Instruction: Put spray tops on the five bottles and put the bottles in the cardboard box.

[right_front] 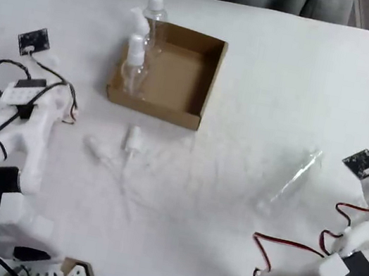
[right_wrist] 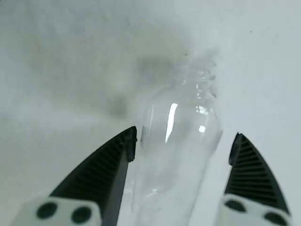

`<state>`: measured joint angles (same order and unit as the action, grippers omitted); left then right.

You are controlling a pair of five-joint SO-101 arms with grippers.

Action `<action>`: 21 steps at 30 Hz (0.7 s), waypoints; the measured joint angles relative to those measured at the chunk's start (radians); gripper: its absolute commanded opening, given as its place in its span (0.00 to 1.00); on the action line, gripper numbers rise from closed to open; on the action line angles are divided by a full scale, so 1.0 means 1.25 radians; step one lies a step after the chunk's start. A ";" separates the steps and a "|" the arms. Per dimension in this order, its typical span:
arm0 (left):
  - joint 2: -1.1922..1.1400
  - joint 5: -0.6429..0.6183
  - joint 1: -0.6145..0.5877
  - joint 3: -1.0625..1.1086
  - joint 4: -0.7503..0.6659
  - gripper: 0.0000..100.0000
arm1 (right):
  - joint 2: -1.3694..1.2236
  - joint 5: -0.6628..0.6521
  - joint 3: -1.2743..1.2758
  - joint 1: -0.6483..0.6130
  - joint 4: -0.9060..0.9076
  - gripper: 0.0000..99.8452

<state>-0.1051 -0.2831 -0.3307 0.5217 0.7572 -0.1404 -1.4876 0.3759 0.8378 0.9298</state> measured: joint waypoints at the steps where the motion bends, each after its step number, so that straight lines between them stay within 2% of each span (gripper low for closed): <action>1: 0.000 0.000 0.000 0.000 0.000 0.02 | 0.000 0.000 0.000 -0.005 -0.009 0.27; 4: 0.000 0.000 0.000 0.000 0.000 0.02 | 0.000 0.000 0.000 -0.010 -0.036 0.25; 10: 0.000 0.000 0.000 0.000 0.000 0.02 | -0.044 0.000 -0.001 -0.016 -0.095 0.12; 17: 0.000 0.000 0.000 0.000 0.000 0.02 | -0.043 0.000 -0.002 -0.017 -0.102 0.28; 21: 0.000 0.000 0.000 0.000 0.000 0.02 | -0.018 0.000 -0.001 -0.017 -0.086 0.28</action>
<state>-0.1051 -0.2831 -0.3307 0.5217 0.7572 -0.1634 -1.4876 0.3744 0.8163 0.8224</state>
